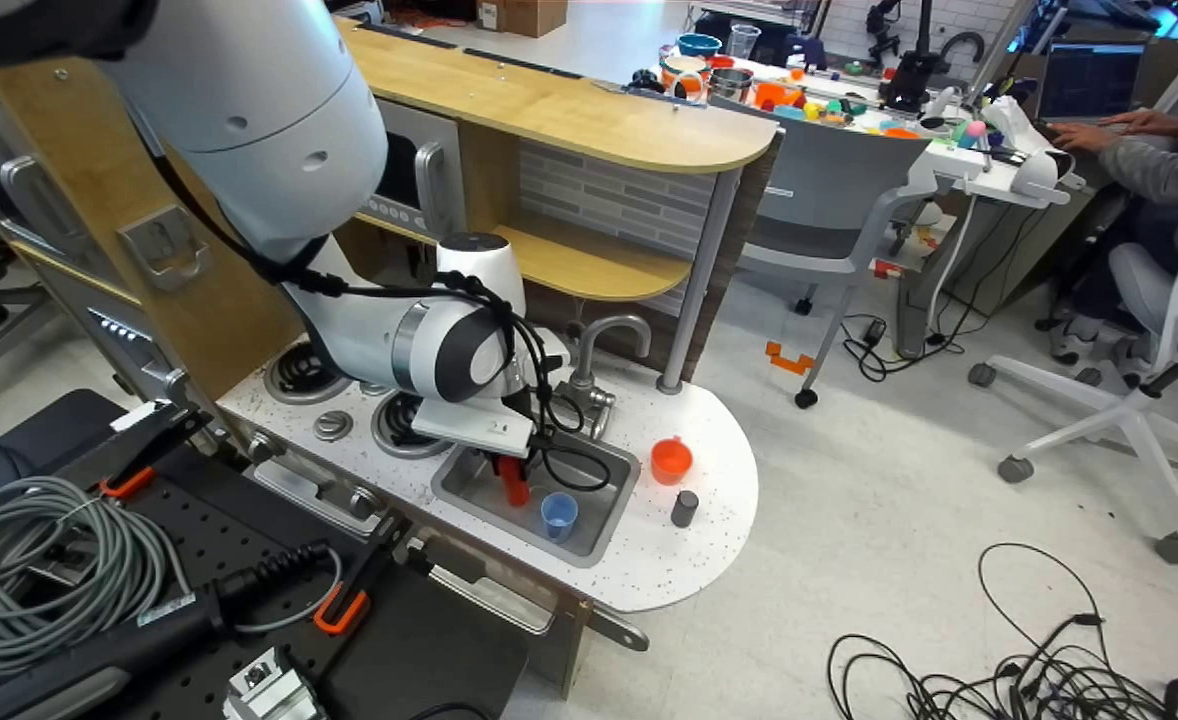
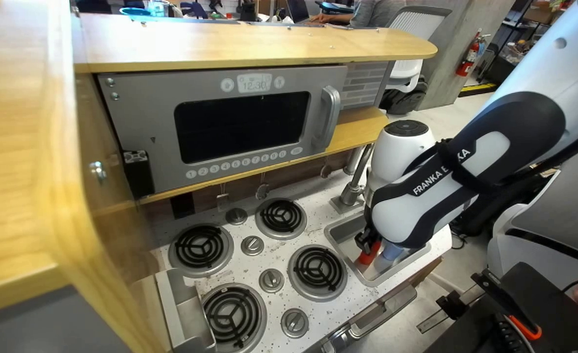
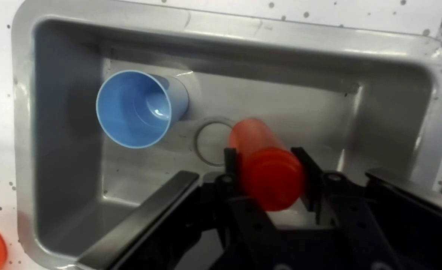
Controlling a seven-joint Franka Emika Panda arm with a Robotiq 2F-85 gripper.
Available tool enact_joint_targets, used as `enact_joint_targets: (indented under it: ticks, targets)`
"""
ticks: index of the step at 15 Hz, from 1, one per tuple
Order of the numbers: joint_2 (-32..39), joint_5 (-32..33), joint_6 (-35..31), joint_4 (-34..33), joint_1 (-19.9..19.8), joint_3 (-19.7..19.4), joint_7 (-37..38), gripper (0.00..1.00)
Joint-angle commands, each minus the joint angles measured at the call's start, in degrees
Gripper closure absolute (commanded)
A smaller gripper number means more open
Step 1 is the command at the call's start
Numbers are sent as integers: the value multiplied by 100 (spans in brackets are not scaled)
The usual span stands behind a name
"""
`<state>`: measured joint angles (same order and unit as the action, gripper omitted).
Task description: Place the red sauce bottle inside the blue cup in the sink
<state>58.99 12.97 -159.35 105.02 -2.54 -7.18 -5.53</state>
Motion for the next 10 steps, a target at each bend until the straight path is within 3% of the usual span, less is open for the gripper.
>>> enact_joint_targets:
  ticks: [1,6,10]
  targets:
    - [-212,-290,501,-85,-262,249,-130,87]
    - [-926,-645,795,338,-688,608,-301,87]
    - [-1513,-824,923,663,-888,529,-281,87]
